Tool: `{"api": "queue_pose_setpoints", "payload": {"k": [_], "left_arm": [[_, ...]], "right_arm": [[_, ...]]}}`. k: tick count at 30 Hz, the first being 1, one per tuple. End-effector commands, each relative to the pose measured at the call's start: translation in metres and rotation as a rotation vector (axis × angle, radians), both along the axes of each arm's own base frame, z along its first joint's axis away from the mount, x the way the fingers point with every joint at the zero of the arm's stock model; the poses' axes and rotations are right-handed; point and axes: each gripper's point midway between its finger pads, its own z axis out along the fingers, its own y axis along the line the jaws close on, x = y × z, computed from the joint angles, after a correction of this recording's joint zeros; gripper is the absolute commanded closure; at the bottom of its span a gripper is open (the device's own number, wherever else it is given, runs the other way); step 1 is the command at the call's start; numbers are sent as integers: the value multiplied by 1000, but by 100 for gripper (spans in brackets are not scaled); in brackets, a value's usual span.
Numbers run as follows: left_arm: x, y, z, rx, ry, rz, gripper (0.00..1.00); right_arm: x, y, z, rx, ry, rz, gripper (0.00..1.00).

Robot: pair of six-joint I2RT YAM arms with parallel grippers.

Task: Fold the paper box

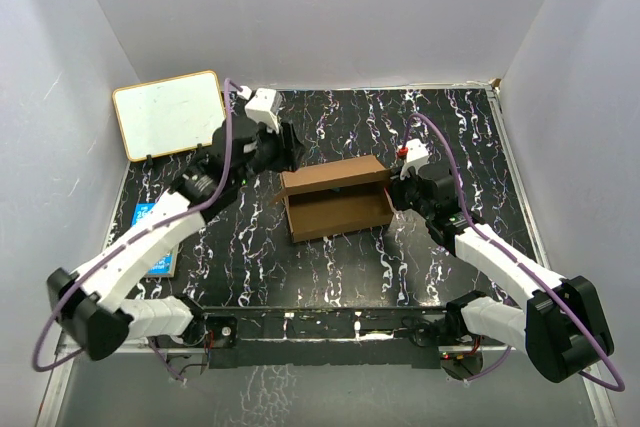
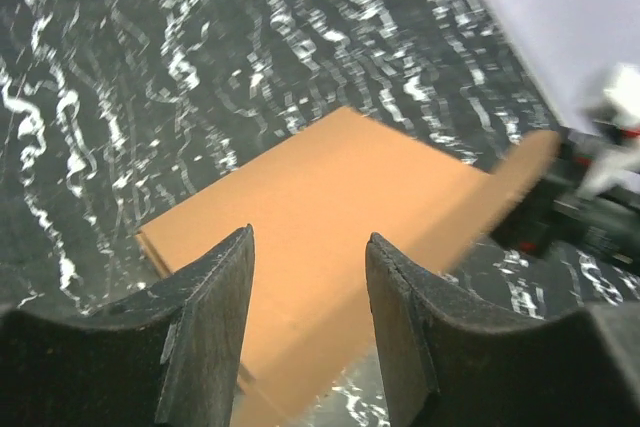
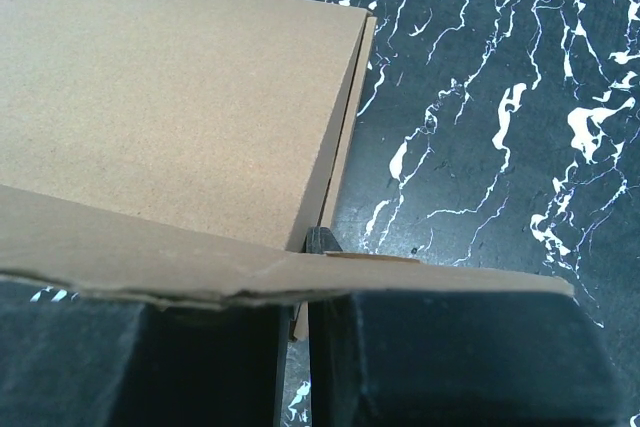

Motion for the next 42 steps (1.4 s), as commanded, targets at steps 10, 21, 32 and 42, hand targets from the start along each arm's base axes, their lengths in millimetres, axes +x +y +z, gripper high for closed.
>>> {"api": "queue_pose_setpoints", "payload": {"k": [10,21,32,42], "left_arm": [[36,-31,-94,-163,347,-220,60],[20,-13,-168,-112,517,-193,64],[20,-12,-194,-106,574,-196,64],[20,-12,-204,-109,596,-198,65]], "right_arm": [[-1,3,4,1,-32,35,80],[0,-20,9,-161,-59,57,41],[-36,-50,-7,-500,-7,372,12],[-85,-66,9,-624,59,732,10]]}}
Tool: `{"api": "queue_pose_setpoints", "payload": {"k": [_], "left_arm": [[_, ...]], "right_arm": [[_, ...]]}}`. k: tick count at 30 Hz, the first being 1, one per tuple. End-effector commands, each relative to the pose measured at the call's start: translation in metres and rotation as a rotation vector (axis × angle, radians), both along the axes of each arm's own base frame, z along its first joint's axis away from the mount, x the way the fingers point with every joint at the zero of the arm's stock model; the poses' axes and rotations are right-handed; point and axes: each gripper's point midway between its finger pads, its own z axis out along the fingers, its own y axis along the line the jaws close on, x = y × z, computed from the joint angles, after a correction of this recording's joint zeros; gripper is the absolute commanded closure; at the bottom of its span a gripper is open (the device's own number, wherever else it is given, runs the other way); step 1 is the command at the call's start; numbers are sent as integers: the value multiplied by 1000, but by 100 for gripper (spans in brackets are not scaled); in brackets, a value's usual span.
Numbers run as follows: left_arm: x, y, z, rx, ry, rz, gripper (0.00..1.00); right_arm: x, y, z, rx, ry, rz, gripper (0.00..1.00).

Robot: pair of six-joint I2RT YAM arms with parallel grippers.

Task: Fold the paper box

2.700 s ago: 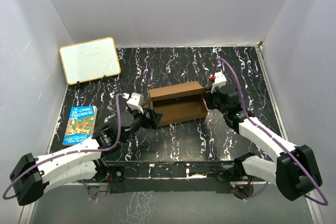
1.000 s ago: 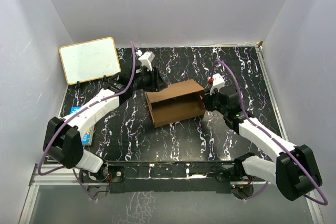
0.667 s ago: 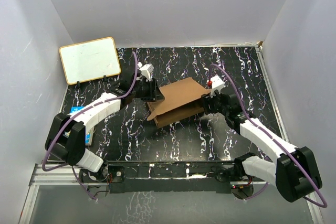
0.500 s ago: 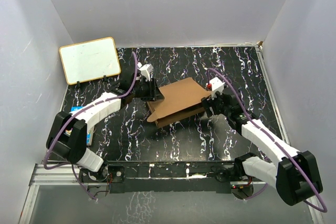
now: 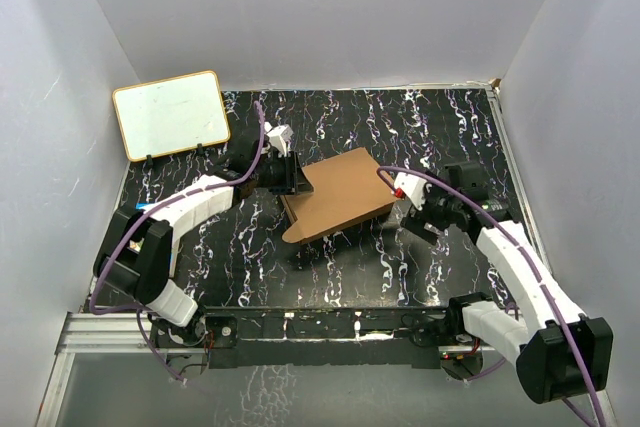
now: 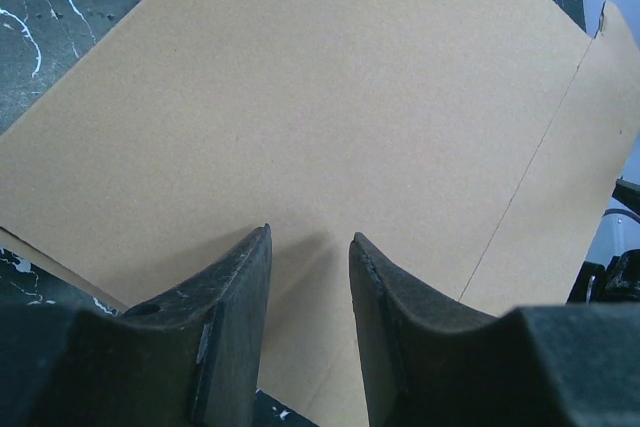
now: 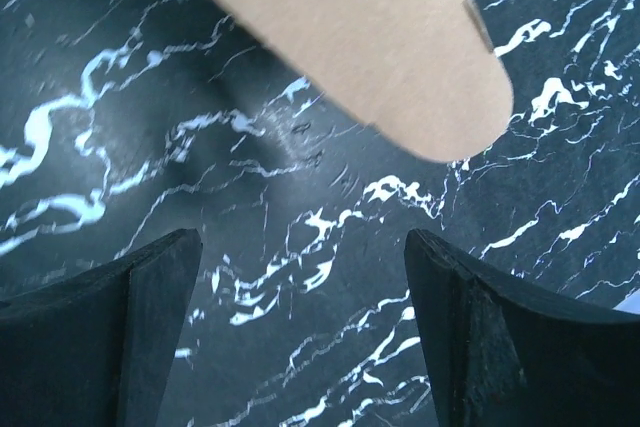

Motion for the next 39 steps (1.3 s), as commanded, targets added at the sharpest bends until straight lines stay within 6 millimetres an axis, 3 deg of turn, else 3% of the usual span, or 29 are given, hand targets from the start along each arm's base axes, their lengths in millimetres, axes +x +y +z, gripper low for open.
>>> {"api": "queue_pose_setpoints", "payload": {"k": [1,5,10,13,15,20,24,28,33,39], "left_arm": [[-5,0,-9,-5,31,-14,65],[-7,1,-12,-7,37,-10,65],[-10,3,-14,2,38,-15,65],[-11,4,-15,3,39,-16,65],[-12,4,-17,4,41,-16,65],[-13,5,-19,5,47,-17,65],[-11,4,-17,3,38,-13,65],[-10,3,-20,0,44,-12,65],[-11,5,-33,27,62,-16,64],[-13,10,-53,73,100,-11,64]], "right_arm": [[-27,5,23,-25,27,221,10],[-48,16,43,44,70,308,15],[-49,46,91,213,38,372,27],[-24,62,116,342,16,304,31],[-3,73,120,427,48,237,36],[42,106,84,484,212,126,65],[68,111,50,446,283,34,76],[81,103,14,380,341,-54,80],[84,92,-22,306,395,-119,82],[81,93,-31,306,420,-114,81]]}}
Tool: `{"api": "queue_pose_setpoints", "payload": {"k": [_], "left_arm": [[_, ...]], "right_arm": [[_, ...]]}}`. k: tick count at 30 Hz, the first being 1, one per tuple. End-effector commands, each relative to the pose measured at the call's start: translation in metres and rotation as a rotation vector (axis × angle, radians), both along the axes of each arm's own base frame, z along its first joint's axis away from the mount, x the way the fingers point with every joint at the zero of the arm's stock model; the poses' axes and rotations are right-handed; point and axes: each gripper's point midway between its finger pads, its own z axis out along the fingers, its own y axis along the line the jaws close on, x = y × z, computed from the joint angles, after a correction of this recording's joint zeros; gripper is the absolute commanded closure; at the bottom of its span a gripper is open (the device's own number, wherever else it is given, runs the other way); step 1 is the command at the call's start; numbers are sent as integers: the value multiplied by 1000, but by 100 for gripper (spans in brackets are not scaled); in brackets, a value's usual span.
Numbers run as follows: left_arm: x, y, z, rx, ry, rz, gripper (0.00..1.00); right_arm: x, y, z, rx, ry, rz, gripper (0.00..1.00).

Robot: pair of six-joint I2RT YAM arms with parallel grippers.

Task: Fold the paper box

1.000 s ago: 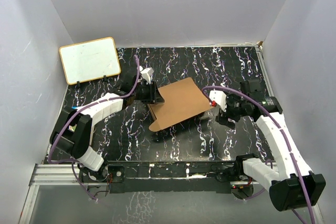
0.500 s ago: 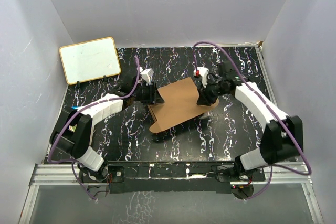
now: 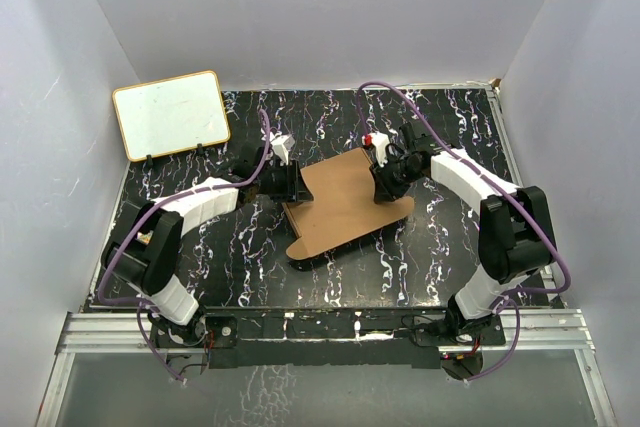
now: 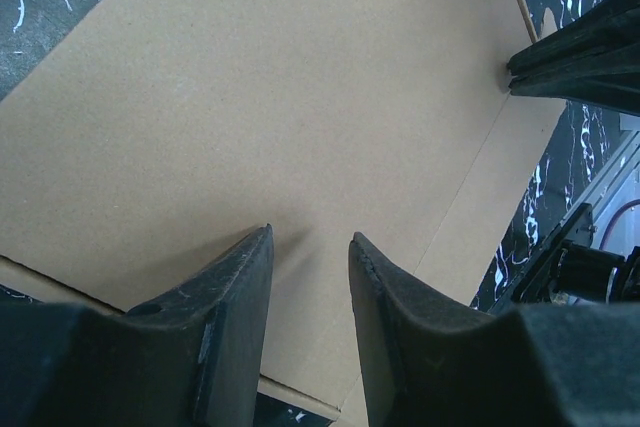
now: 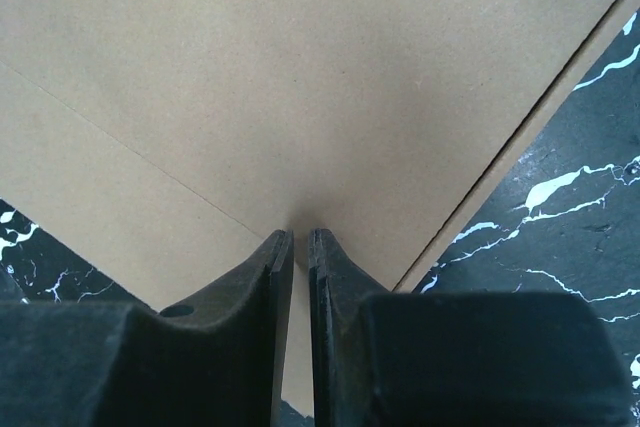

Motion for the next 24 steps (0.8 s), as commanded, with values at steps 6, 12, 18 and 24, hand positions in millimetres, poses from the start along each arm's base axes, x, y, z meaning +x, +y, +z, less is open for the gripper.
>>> {"api": "queue_pose_setpoints", "payload": {"k": [6,12,18,24], "left_arm": [[-7,16,-33,102,62,4,64],[4,1,12,4,4,-1,61],[6,-14,66,-120,-51,-17,58],[-13,-7,55,-133,-9,-10,59]], "right_arm": [[19,-2,-8,-31,-28,-32,80],[15,13,15,68,-30,20,76],[13,26,45,202,-39,54,73],[19,19,25,194,13,0,72]]}}
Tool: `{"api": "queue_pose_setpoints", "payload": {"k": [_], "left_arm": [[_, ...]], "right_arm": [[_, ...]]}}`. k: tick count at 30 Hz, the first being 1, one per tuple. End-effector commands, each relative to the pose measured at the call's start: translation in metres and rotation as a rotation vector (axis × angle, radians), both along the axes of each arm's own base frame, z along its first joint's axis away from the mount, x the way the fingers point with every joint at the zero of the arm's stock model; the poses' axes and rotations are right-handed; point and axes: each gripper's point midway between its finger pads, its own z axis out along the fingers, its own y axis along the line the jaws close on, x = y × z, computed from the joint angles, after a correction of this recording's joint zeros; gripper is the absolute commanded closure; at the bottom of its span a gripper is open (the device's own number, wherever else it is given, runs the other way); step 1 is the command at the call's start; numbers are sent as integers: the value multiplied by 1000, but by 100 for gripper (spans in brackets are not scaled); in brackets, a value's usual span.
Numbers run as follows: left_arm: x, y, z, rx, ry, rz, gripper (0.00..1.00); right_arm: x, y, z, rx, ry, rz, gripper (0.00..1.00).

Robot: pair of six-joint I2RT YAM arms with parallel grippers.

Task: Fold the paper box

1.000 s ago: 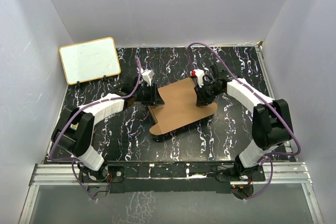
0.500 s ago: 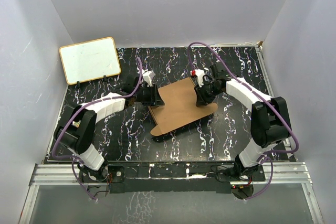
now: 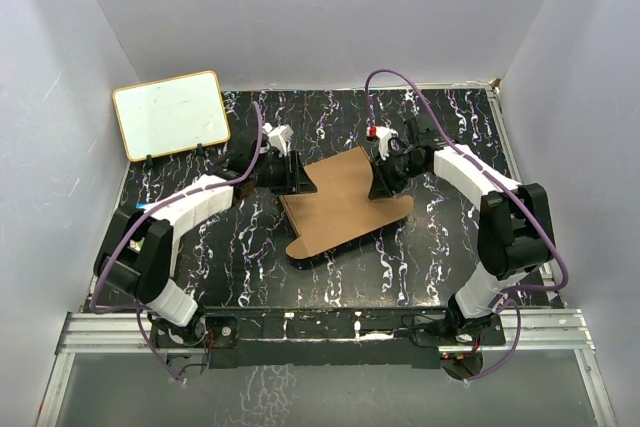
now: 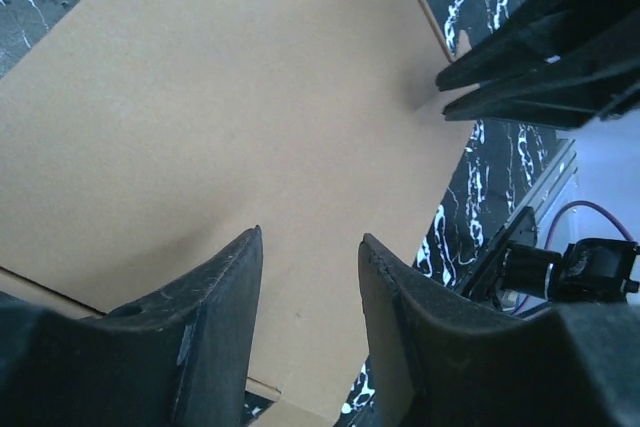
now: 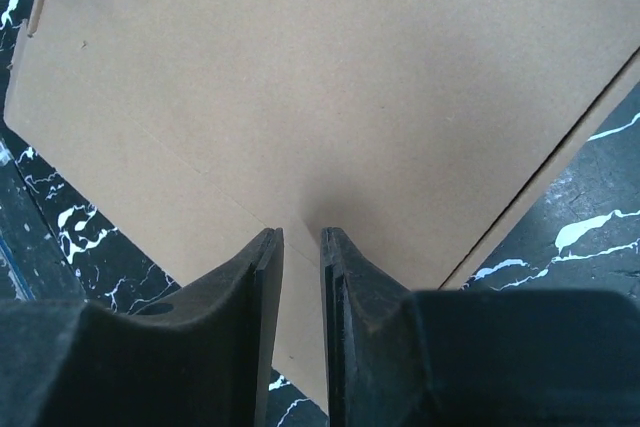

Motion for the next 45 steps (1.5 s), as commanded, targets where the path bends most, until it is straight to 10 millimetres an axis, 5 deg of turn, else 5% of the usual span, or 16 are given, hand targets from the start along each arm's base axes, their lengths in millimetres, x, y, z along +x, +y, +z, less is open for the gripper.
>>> {"api": "queue_pose_setpoints", "payload": {"k": [1,9,14,18,22,26,30,35,45], "left_arm": [[-19,3,14,-61,7,-5,59],[-41,13,-23,-59,88,32,59],[-44,16,-36,-31,106,35,59],[-39,17,-19,-33,64,38,58],[-35,22,-1,-19,-2,49,56],[-36,31,7,-8,-60,69,46],[-39,42,3,-3,-99,123,30],[-42,54,-8,-36,-89,220,11],[-47,53,-28,-200,58,277,9]], "right_arm": [[18,3,1,37,-12,-29,72],[21,-5,-24,-1,46,-57,72],[18,1,12,101,-5,-18,71],[18,-2,41,195,-43,-10,67],[31,-19,50,239,-44,-83,58],[46,-36,35,242,-4,-182,40],[52,-38,10,251,91,-212,37],[56,-37,-10,268,179,-231,37],[59,-60,-26,367,297,-321,55]]}}
